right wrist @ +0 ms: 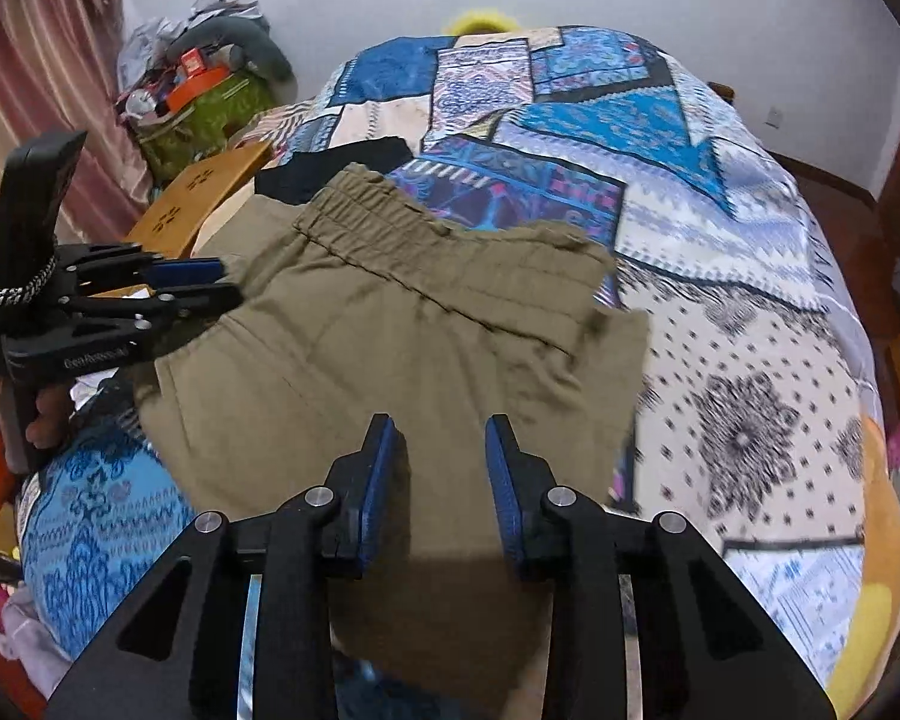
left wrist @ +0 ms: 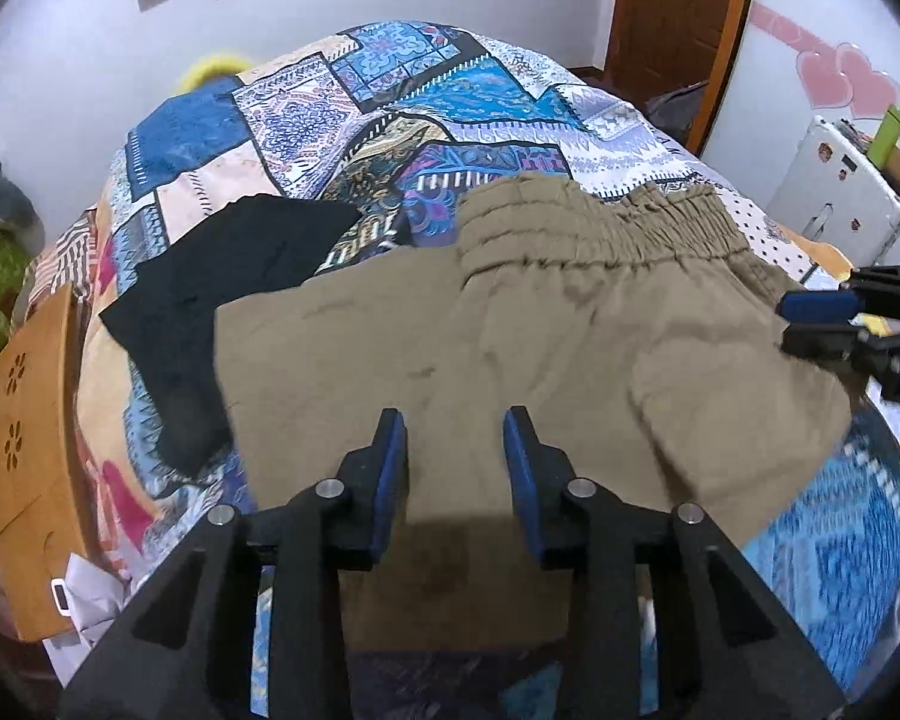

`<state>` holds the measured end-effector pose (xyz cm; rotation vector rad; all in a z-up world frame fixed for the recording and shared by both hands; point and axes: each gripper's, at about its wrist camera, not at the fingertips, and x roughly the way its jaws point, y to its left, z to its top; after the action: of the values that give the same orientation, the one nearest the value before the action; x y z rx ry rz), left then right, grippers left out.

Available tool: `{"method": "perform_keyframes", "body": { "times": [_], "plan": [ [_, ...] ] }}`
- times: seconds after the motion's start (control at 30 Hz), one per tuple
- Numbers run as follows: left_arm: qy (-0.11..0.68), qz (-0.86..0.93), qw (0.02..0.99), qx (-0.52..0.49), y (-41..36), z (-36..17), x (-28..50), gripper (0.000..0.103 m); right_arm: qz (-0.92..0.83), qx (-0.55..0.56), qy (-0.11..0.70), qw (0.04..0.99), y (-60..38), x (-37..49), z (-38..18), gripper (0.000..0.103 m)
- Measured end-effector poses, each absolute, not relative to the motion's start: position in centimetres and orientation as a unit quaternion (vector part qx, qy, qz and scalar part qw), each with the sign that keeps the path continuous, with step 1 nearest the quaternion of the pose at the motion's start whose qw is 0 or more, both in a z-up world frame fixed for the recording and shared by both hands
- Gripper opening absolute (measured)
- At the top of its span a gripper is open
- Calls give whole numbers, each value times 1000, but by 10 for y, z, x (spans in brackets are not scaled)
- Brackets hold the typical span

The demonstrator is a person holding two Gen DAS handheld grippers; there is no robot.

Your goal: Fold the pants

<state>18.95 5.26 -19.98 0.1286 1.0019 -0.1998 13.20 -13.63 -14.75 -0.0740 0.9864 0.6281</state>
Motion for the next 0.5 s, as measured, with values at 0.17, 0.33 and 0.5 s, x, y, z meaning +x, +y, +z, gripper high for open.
{"method": "perform_keyframes", "body": {
  "times": [0.17, 0.33, 0.5],
  "plan": [
    [459, -57, 885, 53, 85, -182, 180, 56, 283, -40, 449, 846, -147, 120, -133, 33],
    [470, -19, 882, 24, 116, -184, 193, 59, 256, -28, 432, 864, -158, 124, -123, 61],
    [501, -17, 865, -29, 135, -209, 211, 63, 234, 28, 447, 863, -170, 144, -136, 68]
  ]
}}
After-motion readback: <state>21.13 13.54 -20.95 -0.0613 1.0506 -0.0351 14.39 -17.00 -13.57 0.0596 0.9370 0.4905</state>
